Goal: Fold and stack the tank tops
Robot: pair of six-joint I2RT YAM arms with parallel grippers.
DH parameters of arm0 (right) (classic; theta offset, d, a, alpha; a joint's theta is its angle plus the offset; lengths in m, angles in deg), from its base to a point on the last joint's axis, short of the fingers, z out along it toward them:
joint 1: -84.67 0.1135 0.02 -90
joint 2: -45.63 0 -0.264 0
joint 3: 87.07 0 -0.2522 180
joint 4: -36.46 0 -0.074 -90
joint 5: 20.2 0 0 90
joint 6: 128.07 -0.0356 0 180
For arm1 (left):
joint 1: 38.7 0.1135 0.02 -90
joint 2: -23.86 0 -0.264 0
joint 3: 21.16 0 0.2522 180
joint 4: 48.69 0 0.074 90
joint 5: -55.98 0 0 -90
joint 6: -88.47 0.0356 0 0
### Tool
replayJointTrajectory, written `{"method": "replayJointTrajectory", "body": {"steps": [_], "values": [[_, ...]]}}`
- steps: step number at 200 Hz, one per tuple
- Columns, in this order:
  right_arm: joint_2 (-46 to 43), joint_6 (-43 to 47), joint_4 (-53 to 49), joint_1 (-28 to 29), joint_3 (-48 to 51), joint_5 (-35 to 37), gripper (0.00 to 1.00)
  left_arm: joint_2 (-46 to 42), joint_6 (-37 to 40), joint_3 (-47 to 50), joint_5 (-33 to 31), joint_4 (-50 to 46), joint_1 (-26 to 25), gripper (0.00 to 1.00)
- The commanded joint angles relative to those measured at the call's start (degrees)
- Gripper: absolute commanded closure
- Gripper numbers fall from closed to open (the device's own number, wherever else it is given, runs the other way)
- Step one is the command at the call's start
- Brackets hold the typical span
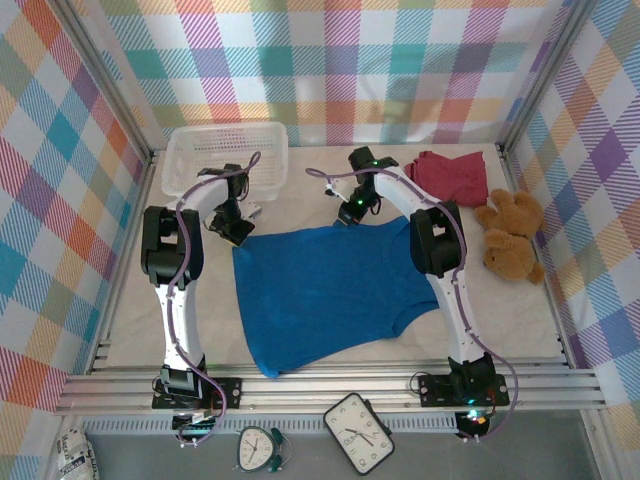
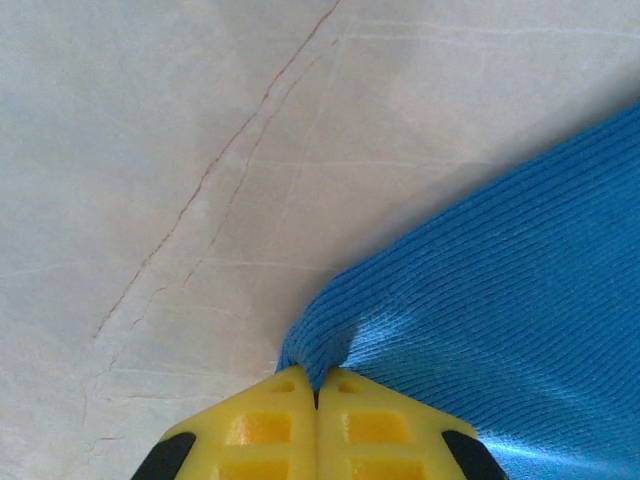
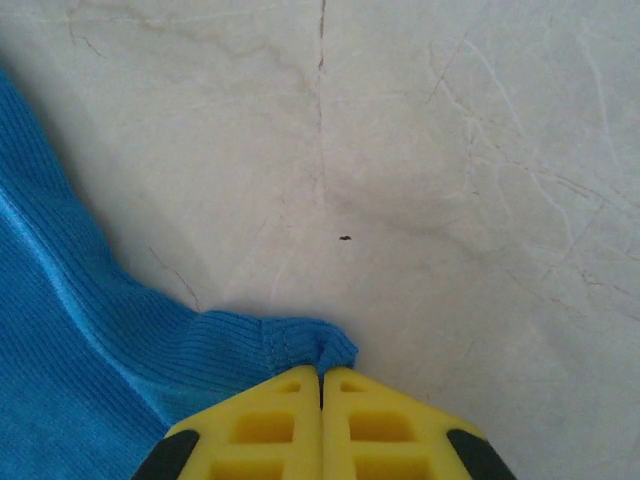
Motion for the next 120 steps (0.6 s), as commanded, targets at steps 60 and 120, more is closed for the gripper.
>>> {"method": "replayJointTrajectory", "body": {"steps": [60,120], "values": [[-15.5,0.3,13.4,-0.4,17.0,-1.2,1.0,-10.3,-1.4,4.7,-5.0,-1.4,-2.4,1.0],[-24.5,0.2,20.0,-0.4,29.2,-1.5,0.99,-14.0,-3.2,8.9,-7.9,-2.2,-5.7,1.0]]}}
